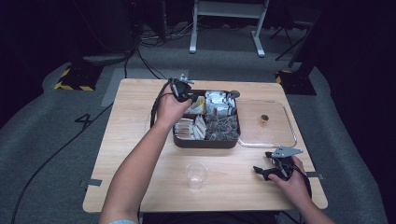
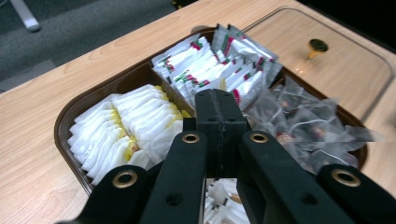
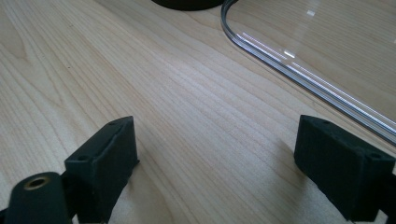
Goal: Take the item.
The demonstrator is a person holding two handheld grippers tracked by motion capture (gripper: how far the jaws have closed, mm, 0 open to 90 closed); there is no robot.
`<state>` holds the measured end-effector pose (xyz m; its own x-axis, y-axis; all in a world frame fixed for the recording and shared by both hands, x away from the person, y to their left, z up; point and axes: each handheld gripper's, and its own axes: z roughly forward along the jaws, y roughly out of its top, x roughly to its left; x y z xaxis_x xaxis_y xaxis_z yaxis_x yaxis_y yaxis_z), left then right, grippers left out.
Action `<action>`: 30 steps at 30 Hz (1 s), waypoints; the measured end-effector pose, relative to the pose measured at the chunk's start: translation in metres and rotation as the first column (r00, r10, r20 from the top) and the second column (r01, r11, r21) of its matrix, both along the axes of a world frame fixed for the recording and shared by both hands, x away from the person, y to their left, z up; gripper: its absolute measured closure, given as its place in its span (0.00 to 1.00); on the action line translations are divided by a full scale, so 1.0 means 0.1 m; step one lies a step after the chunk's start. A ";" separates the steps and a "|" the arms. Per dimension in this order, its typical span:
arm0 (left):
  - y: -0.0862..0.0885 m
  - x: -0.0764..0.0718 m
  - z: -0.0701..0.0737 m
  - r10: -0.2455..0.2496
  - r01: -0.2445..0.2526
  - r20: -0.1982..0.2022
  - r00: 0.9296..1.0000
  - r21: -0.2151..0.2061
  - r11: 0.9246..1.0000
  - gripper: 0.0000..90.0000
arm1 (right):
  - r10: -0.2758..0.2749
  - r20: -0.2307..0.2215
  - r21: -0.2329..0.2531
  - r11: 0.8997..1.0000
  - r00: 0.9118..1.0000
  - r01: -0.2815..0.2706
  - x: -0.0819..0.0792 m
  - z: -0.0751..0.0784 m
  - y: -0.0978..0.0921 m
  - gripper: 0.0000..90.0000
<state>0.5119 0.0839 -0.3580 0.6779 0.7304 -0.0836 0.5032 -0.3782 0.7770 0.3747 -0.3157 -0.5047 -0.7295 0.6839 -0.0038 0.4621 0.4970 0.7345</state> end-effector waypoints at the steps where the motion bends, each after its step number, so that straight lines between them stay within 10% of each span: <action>1: 0.00 -0.02 0.01 -0.002 0.002 0.003 1.000 -0.006 1.000 1.00 | 0.000 0.000 0.000 1.000 1.000 0.000 0.00 0.00 0.00 0.15; 15: 0.12 -0.48 0.26 -0.134 0.136 0.068 0.989 -0.036 0.990 1.00 | 0.000 0.000 0.000 1.000 1.000 0.000 0.00 0.00 0.00 0.15; 30: 0.10 -1.22 0.37 -0.329 0.335 0.136 0.935 -0.028 0.942 1.00 | 0.000 -0.001 0.000 1.000 1.000 0.000 0.00 0.00 0.00 0.15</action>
<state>0.3898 0.0943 -0.3213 0.8885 0.4588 -0.0112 0.2510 -0.4654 0.8488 0.3746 -0.3157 -0.5046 -0.7292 0.6843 -0.0032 0.4629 0.4968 0.7341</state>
